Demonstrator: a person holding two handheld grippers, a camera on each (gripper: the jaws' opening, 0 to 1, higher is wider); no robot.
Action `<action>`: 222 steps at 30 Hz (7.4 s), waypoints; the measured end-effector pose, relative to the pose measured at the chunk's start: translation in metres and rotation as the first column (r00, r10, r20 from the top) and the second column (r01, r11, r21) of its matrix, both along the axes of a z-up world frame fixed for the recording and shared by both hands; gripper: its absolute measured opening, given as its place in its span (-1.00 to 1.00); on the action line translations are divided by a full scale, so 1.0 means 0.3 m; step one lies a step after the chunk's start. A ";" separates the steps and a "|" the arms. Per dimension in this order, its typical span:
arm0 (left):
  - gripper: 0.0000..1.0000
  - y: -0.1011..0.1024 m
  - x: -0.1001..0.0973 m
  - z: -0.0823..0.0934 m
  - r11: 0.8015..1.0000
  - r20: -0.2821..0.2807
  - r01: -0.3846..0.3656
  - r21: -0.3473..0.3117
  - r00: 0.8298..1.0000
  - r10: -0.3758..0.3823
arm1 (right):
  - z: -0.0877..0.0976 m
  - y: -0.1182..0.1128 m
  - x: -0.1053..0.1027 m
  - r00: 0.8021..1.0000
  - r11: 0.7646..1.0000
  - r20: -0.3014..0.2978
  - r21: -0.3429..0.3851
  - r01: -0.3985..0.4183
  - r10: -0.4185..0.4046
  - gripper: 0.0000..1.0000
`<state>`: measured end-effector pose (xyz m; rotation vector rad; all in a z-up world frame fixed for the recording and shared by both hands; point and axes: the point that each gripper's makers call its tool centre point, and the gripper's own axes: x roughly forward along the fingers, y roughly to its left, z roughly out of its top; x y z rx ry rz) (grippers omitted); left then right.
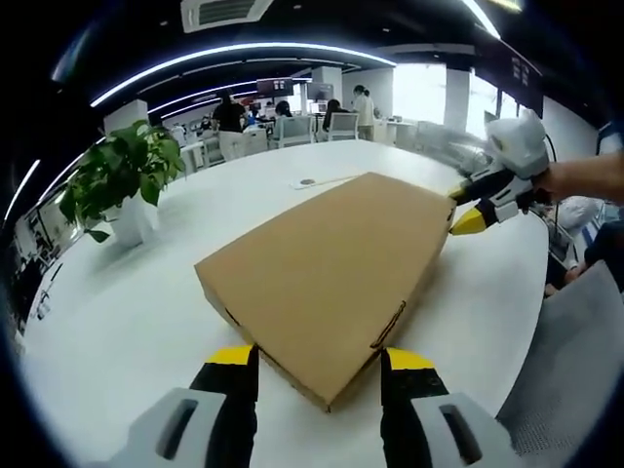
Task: Operate the shoe box by opening the lid, removing the specified soft item, and placing it in the target area until the item is outside and the box remains undamaged.
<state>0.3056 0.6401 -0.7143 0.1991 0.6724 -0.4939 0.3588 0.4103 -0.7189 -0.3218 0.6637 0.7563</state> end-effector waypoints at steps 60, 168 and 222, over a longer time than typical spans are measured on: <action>-0.08 0.241 -0.149 0.010 0.979 -0.122 0.189 0.071 0.976 -0.179 | 0.010 0.212 -0.343 1.000 0.997 0.003 0.071 -0.002 0.002 -0.52; -0.83 0.337 0.227 0.493 0.994 0.265 0.025 0.106 0.963 -0.052 | 0.517 0.214 0.061 0.972 0.954 0.196 0.294 0.066 -0.128 -0.57; -0.67 0.355 0.457 0.429 0.993 0.223 -0.114 0.024 0.969 0.106 | 0.162 0.150 0.155 0.977 0.970 0.092 0.167 0.176 -0.193 -0.99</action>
